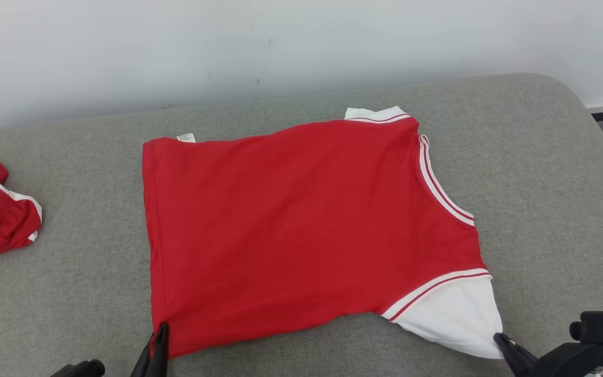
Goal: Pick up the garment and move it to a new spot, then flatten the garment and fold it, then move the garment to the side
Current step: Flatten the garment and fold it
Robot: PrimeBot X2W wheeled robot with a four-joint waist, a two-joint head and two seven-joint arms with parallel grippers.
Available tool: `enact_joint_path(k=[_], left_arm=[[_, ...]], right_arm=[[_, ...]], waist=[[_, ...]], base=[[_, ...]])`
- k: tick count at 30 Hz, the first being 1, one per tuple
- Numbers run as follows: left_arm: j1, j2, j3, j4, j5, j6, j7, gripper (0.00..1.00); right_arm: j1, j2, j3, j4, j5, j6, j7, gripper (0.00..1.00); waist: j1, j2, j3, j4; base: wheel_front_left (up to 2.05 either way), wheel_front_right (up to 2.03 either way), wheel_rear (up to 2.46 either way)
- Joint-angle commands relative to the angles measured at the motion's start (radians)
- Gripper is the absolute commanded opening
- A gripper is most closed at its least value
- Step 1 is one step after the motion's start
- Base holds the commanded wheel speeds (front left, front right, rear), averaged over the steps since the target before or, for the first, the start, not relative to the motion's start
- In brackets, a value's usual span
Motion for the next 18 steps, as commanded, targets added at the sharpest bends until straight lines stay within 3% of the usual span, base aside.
enact_joint_path(k=[1, 18], left_arm=[[0.012, 0.008, 0.002, -0.003, -0.002, 0.003, 0.002, 0.0], [0.008, 0.022, -0.021, -0.044, 0.013, 0.025, 0.023, 0.0]], right_arm=[[0.011, 0.001, -0.008, -0.008, 0.013, 0.001, -0.011, 0.0], [-0.005, 0.001, 0.004, -0.016, 0.055, 0.001, -0.041, 0.0]], waist=[[0.0001, 0.0, 0.003, -0.001], [0.0001, 0.0, 0.038, 0.019]], base=[[0.0, 0.0, 0.0], [0.0, 0.0, 0.0]])
